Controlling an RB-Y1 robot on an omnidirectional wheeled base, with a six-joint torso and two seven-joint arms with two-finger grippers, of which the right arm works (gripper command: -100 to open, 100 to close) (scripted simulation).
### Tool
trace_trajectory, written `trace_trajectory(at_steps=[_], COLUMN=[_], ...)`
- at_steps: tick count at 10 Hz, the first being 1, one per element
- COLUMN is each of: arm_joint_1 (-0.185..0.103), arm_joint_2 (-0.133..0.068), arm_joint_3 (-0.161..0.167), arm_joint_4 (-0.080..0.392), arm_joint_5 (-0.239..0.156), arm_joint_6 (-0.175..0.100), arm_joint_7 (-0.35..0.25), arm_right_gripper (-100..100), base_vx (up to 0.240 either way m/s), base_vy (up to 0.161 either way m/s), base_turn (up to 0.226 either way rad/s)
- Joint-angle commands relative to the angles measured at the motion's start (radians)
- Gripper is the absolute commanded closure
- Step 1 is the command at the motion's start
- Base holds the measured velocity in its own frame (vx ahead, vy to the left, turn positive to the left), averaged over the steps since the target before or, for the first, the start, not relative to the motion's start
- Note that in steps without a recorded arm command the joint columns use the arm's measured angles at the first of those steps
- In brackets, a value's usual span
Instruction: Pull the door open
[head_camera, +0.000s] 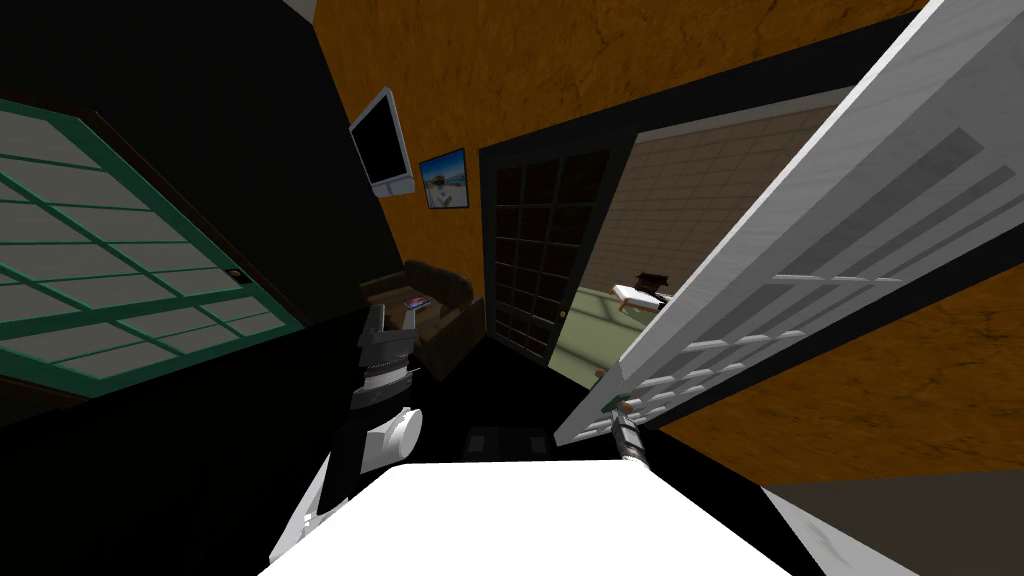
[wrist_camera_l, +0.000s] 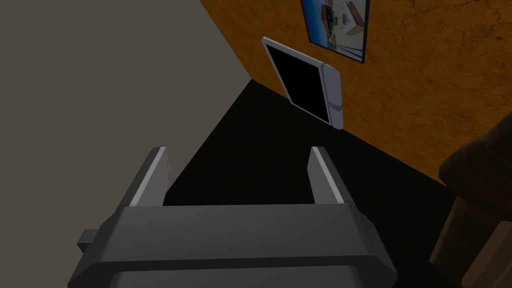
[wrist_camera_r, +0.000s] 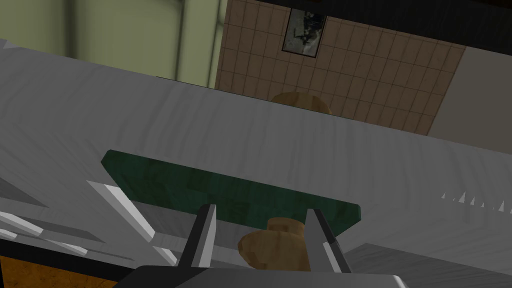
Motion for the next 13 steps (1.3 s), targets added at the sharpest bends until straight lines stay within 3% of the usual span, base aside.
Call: trace_trajectory(at_steps=[1, 7, 11, 13], arm_joint_1=[0.003, -0.001, -0.001, -0.002], arm_joint_2=[-0.019, -0.014, -0.014, -0.013], arm_joint_3=[-0.013, 0.029, 0.029, 0.04], arm_joint_4=[0.0, -0.021, -0.021, -0.026], arm_joint_5=[-0.015, -0.024, -0.024, -0.026], arm_joint_6=[0.023, 0.027, 0.027, 0.028], arm_joint_7=[-0.044, -0.172, -0.172, -0.204], arm_right_gripper=[100, 100, 100, 100], base_vx=[-0.048, -0.067, -0.019, -0.033], base_vy=[-0.048, -0.045, -0.015, -0.025], base_turn=[0.036, 0.068, 0.01, 0.052])
